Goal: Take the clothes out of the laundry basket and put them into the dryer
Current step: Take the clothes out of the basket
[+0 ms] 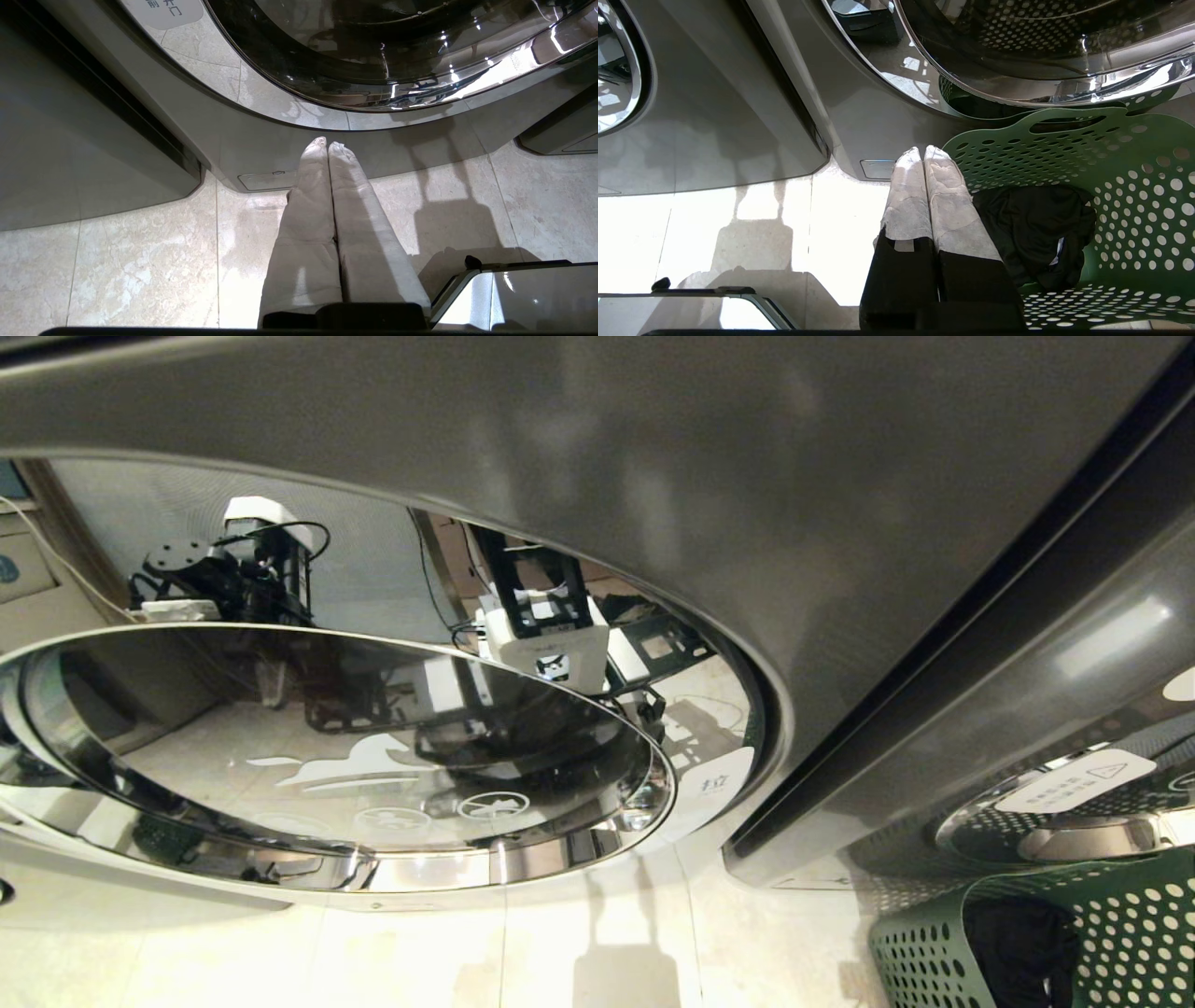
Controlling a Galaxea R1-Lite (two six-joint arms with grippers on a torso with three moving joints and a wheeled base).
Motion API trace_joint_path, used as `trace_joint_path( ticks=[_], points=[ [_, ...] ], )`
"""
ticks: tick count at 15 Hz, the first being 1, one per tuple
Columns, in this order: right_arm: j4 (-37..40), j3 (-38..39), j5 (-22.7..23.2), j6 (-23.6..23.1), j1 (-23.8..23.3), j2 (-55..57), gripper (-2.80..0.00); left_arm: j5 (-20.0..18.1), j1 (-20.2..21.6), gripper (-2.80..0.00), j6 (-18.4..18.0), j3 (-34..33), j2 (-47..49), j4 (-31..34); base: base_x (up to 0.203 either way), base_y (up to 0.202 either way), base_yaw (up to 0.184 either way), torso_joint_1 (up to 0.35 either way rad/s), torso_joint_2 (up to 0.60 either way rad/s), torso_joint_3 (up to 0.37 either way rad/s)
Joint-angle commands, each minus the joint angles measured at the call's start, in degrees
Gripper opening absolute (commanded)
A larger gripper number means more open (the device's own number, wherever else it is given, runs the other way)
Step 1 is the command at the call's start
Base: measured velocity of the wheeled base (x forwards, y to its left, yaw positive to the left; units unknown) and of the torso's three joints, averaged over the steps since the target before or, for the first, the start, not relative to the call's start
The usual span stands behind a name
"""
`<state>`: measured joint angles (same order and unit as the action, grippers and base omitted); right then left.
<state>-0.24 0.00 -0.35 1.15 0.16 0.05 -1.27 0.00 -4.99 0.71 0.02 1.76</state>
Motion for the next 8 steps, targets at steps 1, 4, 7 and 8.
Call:
trace_joint_path(
  ticks=[1, 4, 7, 8],
  points=[
    [-0.02, 0.0, 0.0, 0.07, 0.02, 0.04, -2.8, 0.04, 0.0, -2.8, 0.06, 0.0, -0.02, 0.0, 0.0, 0.0, 0.0, 0.0, 0.0, 0.0],
    [-0.02, 0.0, 0.0, 0.0, 0.02, 0.04, -2.8, 0.07, 0.0, -2.8, 0.06, 0.0, -0.02, 0.0, 0.0, 0.0, 0.0, 0.0, 0.0, 0.0],
    [-0.02, 0.0, 0.0, 0.0, 0.02, 0.04, -2.8, 0.13, 0.0, -2.8, 0.06, -0.09, -0.02, 0.0, 0.0, 0.0, 0.0, 0.0, 0.0, 0.0],
    [-0.02, 0.0, 0.0, 0.08, 0.02, 0.03, -2.8, 0.13, 0.0, -2.8, 0.15, -0.09, -0.02, 0.0, 0.0, 0.0, 0.0, 0.0, 0.0, 0.0]
  ],
)
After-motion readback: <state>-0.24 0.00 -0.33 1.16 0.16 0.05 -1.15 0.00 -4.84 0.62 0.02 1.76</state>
